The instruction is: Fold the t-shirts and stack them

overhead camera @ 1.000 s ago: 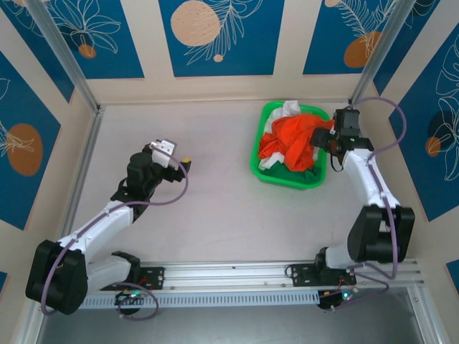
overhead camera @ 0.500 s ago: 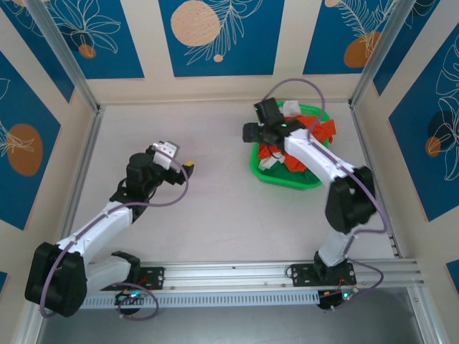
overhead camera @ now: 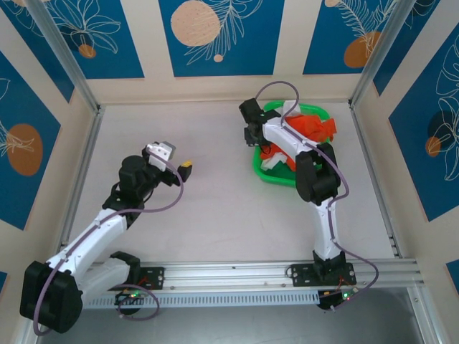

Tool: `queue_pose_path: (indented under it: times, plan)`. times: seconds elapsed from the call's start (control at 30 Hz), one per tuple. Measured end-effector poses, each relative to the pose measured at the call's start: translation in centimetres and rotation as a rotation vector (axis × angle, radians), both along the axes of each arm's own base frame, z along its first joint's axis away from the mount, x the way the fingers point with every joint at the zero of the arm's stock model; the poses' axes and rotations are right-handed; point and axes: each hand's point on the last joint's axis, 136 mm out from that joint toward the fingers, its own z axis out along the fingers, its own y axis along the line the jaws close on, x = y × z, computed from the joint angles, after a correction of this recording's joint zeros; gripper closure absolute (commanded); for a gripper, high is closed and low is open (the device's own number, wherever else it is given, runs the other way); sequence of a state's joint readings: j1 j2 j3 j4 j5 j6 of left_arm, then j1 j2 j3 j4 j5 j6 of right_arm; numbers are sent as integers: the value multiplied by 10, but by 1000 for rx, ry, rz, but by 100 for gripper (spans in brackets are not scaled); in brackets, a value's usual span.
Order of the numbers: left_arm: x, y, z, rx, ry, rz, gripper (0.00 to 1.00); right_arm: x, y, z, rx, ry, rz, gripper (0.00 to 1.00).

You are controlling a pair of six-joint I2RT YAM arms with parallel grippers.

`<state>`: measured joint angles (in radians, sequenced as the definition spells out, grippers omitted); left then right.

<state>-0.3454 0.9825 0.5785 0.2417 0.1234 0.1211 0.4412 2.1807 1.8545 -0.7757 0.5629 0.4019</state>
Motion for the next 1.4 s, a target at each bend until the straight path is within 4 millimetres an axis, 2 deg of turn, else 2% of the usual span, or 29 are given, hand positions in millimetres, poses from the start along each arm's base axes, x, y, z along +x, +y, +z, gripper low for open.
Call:
queue_pose_path:
  times: [0.1,0.27,0.47,0.6,0.77,0.9,1.27,1.3,1.33,1.37,1.4]
  plan:
    - [0,0,0,-7,4,2,0,-2,-19,1,-50,4,10,93]
    - [0,-1,0,-13,8,-4,0,-8,-58,2,-106,0,70,98]
    - [1,-6,-7,-29,35,-18,0,-5,-123,10,-107,-24,37,100]
    - [1,-8,-9,-37,47,-25,0,-10,-166,8,-144,-25,45,100]
    - [1,-8,-9,-38,45,-26,0,-15,-199,4,-180,-12,64,100]
    - [2,-8,-9,-38,44,-26,0,-17,-212,2,-201,-9,80,100]
    - [4,-11,-13,-39,52,-36,0,-14,-223,3,-210,-12,76,100]
    - [4,-11,-12,-39,51,-36,0,-13,-224,3,-209,-14,70,98]
    - [4,-11,-12,-39,51,-36,0,-11,-225,3,-208,-15,67,91]
    - [4,-11,-12,-39,51,-36,0,-10,-225,4,-207,-17,64,82]
    - [4,-11,-12,-39,51,-36,0,-10,-225,4,-206,-18,61,69]
